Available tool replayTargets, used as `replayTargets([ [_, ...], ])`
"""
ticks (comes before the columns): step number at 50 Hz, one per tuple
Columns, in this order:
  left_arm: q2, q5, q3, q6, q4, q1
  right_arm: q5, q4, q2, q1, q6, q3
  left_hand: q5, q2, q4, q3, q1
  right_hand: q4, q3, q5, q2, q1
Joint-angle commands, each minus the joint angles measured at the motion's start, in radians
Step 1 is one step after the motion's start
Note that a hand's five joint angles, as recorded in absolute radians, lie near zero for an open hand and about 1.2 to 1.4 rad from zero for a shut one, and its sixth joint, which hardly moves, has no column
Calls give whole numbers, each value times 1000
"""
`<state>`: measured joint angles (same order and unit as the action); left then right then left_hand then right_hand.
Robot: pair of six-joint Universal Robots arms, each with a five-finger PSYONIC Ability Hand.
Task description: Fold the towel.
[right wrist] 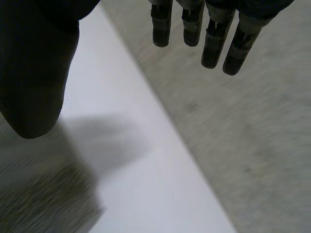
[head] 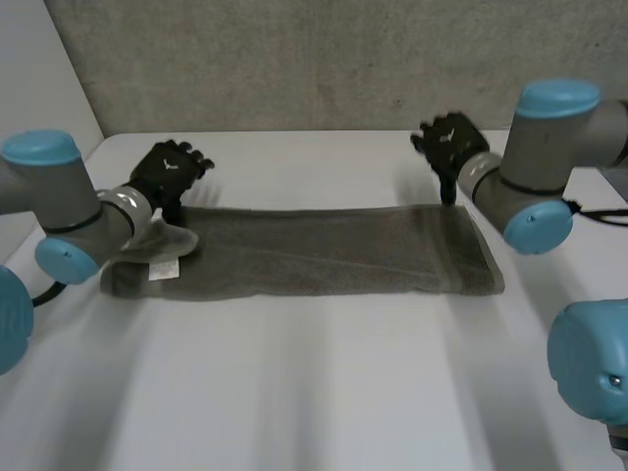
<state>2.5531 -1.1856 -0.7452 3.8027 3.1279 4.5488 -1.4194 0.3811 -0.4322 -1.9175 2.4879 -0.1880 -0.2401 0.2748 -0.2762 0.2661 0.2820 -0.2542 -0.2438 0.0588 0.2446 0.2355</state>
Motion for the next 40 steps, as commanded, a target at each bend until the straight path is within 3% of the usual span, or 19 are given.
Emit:
replayTargets([
  [1, -161, 15, -91, -61, 1, 3, 0, 21, -167, -3, 192, -2, 228, -88, 89, -79, -95, 80, 69, -59, -70, -61],
  [5, -200, 38, -129, -98, 11, 7, 2, 65, -224, -14, 206, -31, 228, -88, 89, -79, -95, 80, 69, -59, -70, -61],
  [10, -197, 49, -145, -63, 24, 13, 25, 154, -289, -18, 210, -102, 228, -88, 89, -79, -95, 80, 69, -59, -70, -61],
  [20, -58, 61, -103, 207, 75, 64, 89, 174, -358, -17, 195, -317, 216, -76, 77, -67, -83, 80, 69, -59, -70, -61],
  [28, 13, 72, -49, 313, 190, 64, 96, 173, -375, -18, 192, -375, 216, -76, 77, -67, -83, 80, 69, -59, -70, -61],
  [35, 4, 184, -51, 305, 190, 82, 96, 173, -379, -18, 189, -395, 216, -76, 77, -67, -83, 80, 69, -59, -70, -61],
  [40, -10, 241, -52, 176, 179, 99, 94, 173, -379, -18, 189, -418, 216, -76, 77, -67, -83, 80, 69, -59, -70, -61],
])
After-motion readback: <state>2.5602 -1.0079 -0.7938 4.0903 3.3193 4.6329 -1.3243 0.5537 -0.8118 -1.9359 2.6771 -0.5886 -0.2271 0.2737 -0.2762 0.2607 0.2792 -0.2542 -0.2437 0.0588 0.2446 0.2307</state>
